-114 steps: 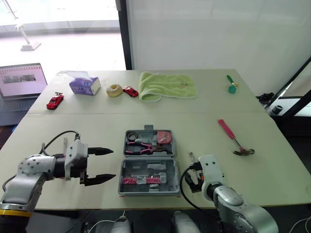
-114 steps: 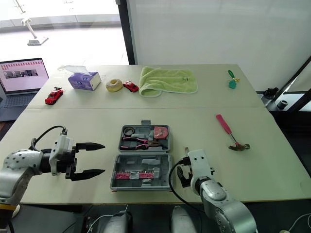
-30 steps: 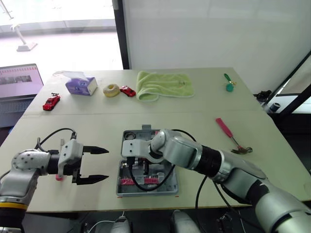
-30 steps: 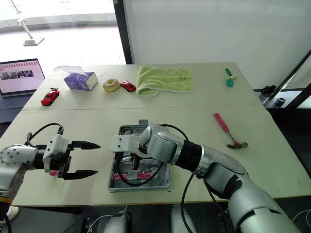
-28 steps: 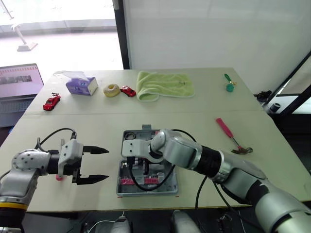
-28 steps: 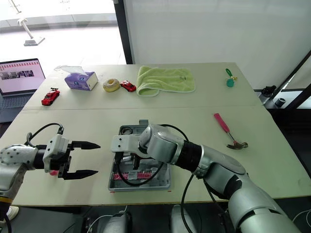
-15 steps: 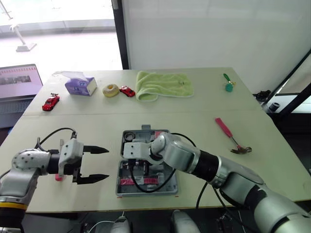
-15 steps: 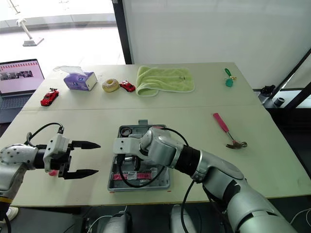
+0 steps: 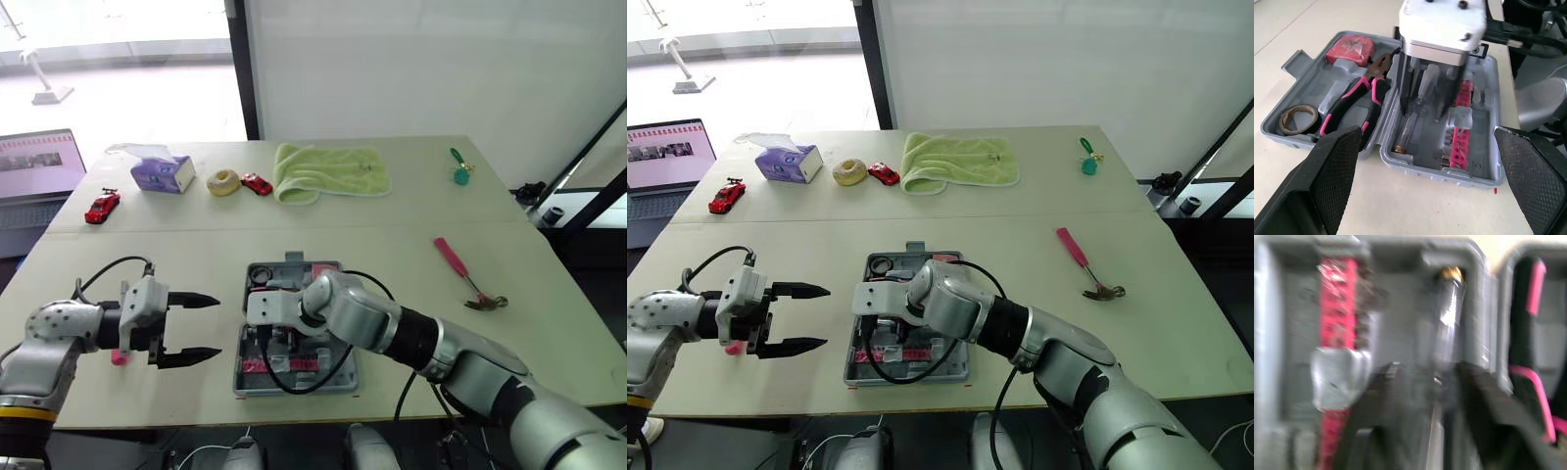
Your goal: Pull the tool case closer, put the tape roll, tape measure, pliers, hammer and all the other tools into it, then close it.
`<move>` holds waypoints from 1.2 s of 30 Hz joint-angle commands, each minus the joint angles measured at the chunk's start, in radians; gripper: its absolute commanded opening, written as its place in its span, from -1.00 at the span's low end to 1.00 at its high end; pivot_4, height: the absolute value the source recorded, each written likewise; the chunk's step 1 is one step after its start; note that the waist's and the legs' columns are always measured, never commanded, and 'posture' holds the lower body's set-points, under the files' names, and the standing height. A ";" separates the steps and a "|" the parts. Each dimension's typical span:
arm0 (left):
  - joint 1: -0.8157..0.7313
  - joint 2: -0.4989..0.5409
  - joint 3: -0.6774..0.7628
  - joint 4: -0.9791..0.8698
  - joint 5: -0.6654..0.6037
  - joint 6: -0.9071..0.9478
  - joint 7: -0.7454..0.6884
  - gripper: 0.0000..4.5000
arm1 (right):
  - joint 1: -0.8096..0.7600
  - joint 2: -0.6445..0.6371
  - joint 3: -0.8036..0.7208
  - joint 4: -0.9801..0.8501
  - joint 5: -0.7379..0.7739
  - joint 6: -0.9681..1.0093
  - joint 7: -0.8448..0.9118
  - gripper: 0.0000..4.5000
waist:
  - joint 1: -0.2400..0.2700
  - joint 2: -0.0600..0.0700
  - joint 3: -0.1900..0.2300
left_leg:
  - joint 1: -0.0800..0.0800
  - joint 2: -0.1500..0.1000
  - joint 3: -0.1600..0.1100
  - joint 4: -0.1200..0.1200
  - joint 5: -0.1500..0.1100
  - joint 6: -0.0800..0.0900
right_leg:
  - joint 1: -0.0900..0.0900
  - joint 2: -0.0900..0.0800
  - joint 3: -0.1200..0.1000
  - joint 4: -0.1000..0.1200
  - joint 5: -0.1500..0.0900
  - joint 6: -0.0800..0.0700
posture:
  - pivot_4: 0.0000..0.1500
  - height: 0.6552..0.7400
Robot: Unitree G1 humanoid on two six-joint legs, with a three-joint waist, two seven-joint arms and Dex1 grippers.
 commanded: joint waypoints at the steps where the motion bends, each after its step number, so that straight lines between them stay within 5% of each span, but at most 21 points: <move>1: -0.009 0.005 0.014 -0.023 -0.014 -0.003 0.003 1.00 | -0.017 0.009 -0.052 -0.041 -0.007 0.021 -0.008 0.17 | 0.001 0.000 0.000 | 0.000 0.000 0.000 0.000 0.000 0.000 | 0.000 0.000 0.000 0.000 0.000 0.000 | 1.00 1.00; 8: -0.010 0.005 0.010 -0.029 -0.014 0.000 0.009 1.00 | -0.011 0.008 -0.082 -0.070 -0.004 0.050 -0.016 0.17 | 0.001 0.000 0.000 | 0.000 0.000 0.000 0.000 0.000 0.000 | 0.000 0.000 0.000 0.000 0.000 0.000 | 1.00 1.00; 11: -0.015 0.004 0.008 -0.027 -0.013 0.001 0.009 1.00 | -0.009 0.003 -0.087 -0.074 -0.002 0.055 -0.017 -0.18 | 0.001 0.000 0.000 | 0.000 0.000 0.000 0.000 0.000 0.000 | 0.000 0.000 0.000 0.000 0.000 0.000 | 1.00 1.00; 15: -0.019 0.004 0.005 -0.027 -0.011 0.001 0.010 1.00 | -0.010 -0.002 -0.093 -0.078 0.000 0.063 -0.015 -0.99 | 0.001 0.000 0.000 | 0.000 0.000 0.000 0.000 0.000 0.000 | 0.000 0.000 0.000 0.000 0.000 0.000 | 1.00 1.00; 36: -0.008 0.006 0.004 -0.042 -0.012 0.012 0.009 1.00 | 0.106 -0.040 -0.055 0.027 -0.015 0.048 -0.035 -0.99 | 0.002 0.000 0.000 | 0.001 0.000 0.000 0.000 0.000 0.000 | 0.001 0.000 0.000 0.000 0.000 0.000 | 1.00 1.00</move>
